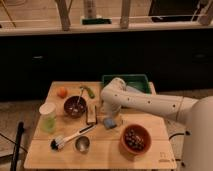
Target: Place sponge in metal cup
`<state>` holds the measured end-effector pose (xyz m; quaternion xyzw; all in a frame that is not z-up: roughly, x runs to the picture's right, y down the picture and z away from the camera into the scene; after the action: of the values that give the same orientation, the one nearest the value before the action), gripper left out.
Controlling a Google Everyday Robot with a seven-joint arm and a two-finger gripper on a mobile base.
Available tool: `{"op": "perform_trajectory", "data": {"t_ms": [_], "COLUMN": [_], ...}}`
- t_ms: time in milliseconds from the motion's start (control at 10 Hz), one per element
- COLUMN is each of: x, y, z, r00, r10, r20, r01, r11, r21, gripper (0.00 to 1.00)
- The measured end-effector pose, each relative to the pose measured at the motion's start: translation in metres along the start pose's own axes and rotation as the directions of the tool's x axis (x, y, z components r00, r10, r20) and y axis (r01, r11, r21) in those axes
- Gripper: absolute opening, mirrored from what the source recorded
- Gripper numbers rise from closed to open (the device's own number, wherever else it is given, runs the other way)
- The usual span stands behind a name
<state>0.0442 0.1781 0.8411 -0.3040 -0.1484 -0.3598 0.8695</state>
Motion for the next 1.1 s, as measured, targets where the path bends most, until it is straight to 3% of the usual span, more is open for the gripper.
{"op": "perform_trajectory", "data": {"t_ms": [400,500,1100], "x": [0.018,0.019,0.010], "y": [0.012,0.014,0.020], "z": [0.018,0.023,0.026], "r00": [1.000,0.999,0.999], "r10": [0.023,0.025,0.007], "r20": [0.016,0.022,0.036], "r01": [-0.023,-0.024,-0.006], "r11": [0.999,0.999,0.999], "r21": [-0.033,-0.039,-0.033], "gripper": [0.79,0.73,0.12]}}
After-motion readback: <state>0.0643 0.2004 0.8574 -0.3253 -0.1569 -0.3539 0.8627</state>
